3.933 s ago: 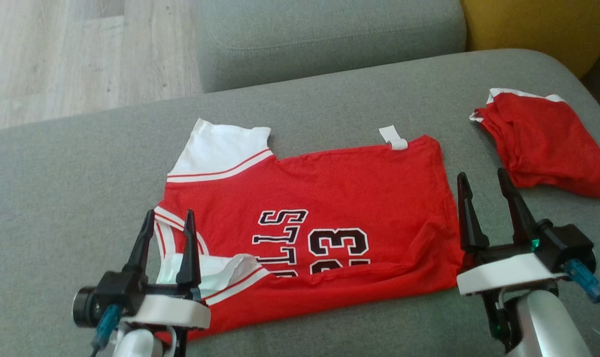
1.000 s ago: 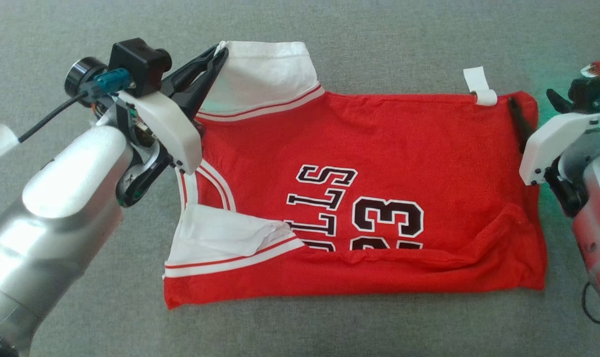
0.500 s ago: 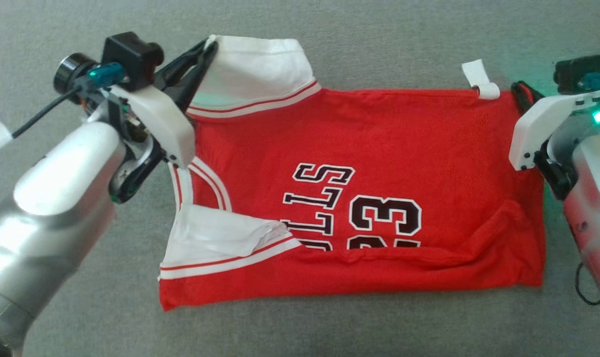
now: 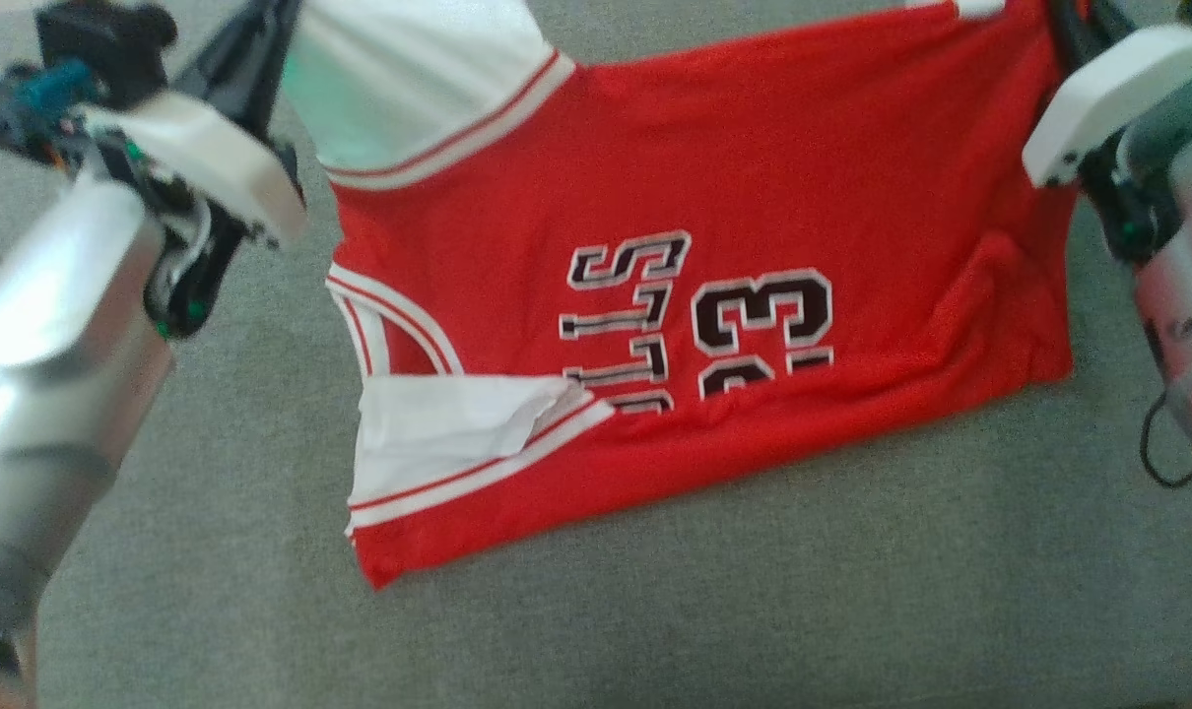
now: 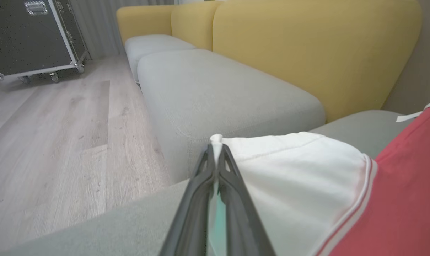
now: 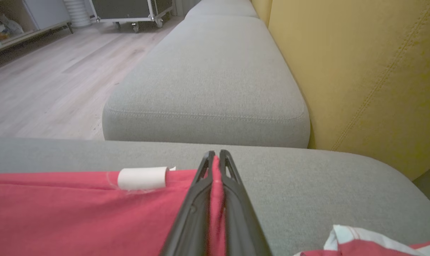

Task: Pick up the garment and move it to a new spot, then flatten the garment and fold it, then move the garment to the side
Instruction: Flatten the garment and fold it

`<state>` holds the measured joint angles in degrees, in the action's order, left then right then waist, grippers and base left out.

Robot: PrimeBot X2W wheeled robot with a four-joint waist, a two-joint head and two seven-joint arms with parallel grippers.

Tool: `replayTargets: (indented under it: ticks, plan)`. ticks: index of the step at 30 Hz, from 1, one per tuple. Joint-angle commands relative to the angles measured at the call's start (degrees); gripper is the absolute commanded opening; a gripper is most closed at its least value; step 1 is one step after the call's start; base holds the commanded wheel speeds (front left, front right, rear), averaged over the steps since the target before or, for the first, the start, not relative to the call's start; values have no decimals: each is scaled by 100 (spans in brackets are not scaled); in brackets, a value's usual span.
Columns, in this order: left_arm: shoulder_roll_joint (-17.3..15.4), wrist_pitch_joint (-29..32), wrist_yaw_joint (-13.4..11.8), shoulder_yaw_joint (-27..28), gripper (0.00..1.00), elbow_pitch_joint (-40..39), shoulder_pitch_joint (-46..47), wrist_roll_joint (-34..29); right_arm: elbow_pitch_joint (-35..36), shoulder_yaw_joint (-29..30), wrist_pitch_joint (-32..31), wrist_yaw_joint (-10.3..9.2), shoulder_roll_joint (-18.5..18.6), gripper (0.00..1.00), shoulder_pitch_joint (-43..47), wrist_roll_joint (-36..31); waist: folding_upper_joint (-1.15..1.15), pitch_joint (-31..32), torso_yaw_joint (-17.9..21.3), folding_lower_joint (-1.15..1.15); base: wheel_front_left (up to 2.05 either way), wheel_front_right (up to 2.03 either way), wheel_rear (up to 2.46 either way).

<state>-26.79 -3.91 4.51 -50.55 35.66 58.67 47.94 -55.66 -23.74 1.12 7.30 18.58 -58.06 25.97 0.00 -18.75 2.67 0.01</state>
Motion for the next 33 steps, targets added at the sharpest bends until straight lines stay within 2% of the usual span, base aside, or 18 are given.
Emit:
replayTargets:
  ticks: [1, 9, 17, 26, 33]
  plan:
    - [-127, -174, -53, 320, 0, 43, 526, -12, 92, -47, 131, 19, -12, 0, -263, 102, 0, -46, 5, -1, 0, 0, 0]
    - [284, -689, 66, 311, 0, 834, 911, -105, -246, -165, 686, 19, -132, 0, -646, 279, 0, -66, -56, -1, 0, 0, 0]
    - [376, -668, 268, 64, 0, 1061, 504, 155, -391, -641, 832, 19, -24, 0, -293, 594, 0, 207, -183, -1, 0, 0, 0]
    - [59, -142, 295, -469, 0, 334, -87, 541, -164, -1326, 357, 19, 362, 0, 269, 1224, 0, 530, -324, -1, 0, 0, 0]
    - [-510, 656, 297, -887, 0, -728, -604, 1039, 77, -2089, -209, 19, 838, 0, 732, 1637, 0, 719, -391, -1, 0, 0, 0]
